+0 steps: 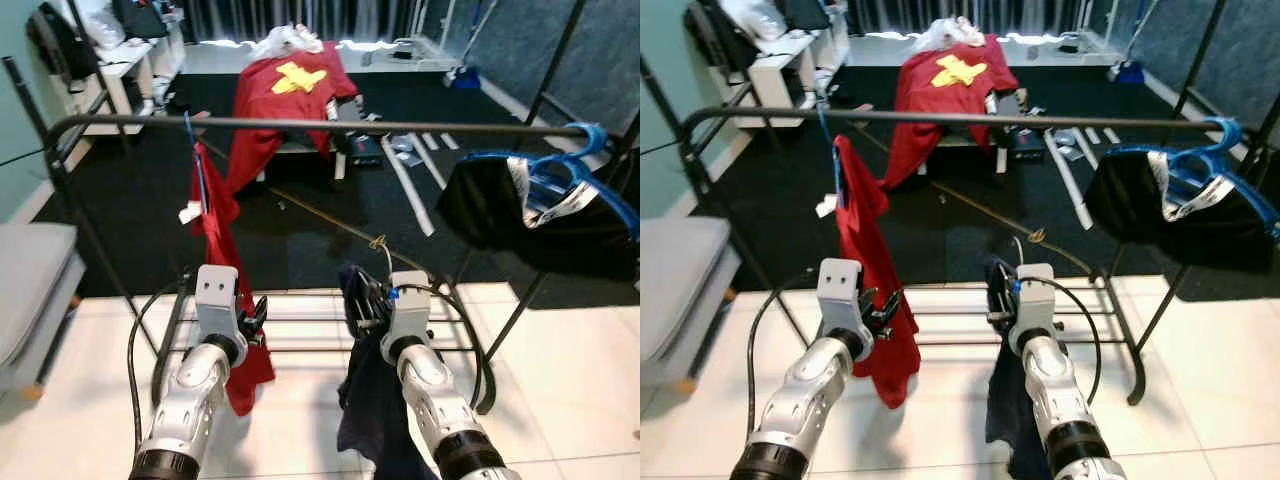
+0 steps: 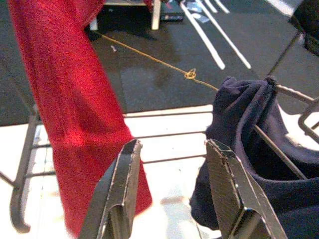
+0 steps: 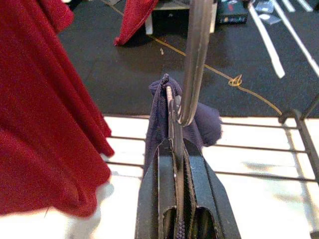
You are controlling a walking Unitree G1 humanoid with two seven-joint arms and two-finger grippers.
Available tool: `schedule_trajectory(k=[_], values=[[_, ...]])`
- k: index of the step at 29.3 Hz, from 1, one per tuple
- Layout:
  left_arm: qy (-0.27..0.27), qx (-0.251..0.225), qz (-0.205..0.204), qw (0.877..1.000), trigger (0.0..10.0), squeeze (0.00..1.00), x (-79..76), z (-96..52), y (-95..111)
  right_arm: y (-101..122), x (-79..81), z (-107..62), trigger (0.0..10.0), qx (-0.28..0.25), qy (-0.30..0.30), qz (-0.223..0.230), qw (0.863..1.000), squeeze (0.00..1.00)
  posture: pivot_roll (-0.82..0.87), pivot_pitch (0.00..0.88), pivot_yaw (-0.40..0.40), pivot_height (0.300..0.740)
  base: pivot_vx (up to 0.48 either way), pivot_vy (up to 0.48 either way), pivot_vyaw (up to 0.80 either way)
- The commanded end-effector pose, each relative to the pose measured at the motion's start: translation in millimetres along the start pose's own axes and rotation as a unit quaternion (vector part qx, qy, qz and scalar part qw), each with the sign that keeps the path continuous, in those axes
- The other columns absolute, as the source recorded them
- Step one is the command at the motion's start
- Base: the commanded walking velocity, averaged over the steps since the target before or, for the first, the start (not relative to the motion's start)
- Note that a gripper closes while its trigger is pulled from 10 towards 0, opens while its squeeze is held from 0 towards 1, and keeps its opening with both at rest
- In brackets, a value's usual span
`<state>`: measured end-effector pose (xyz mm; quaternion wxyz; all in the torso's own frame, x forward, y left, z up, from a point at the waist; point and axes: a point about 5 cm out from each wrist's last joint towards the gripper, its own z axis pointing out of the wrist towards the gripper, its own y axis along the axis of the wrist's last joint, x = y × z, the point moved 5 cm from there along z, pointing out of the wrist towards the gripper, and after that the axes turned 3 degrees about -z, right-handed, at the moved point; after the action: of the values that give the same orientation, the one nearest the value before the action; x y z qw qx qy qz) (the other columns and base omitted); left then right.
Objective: Hang hanger
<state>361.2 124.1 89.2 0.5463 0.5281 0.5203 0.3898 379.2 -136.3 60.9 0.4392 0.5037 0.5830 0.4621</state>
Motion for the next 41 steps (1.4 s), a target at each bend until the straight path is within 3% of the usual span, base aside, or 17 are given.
schedule_trajectory(k=[1, 19, 41], values=[[-0.002, 0.007, 0.003, 1.0, 10.0, 0.0, -0.6, 0.1, -2.7, 8.2, -1.9, 1.9, 10.0, -0.012, -0.002, 0.002, 1.0, 0.0, 0.02, 0.034, -0.003, 0.74, -0.349, 0.0, 0.0], [-0.002, 0.008, 0.007, 1.0, 10.0, 0.0, 0.2, 0.2, -3.7, 7.4, 0.1, 2.0, 10.0, -0.009, 0.0, 0.003, 1.0, 0.0, 0.02, 0.034, -0.002, 0.74, -0.336, 0.0, 0.0], [-0.013, 0.047, 0.042, 0.998, 10.0, 0.0, 0.6, 0.3, -14.5, -0.4, -1.6, -0.6, 10.0, 0.002, -0.005, 0.015, 1.0, 0.0, 0.03, 0.039, 0.01, 0.74, 0.0, 0.0, 0.0]])
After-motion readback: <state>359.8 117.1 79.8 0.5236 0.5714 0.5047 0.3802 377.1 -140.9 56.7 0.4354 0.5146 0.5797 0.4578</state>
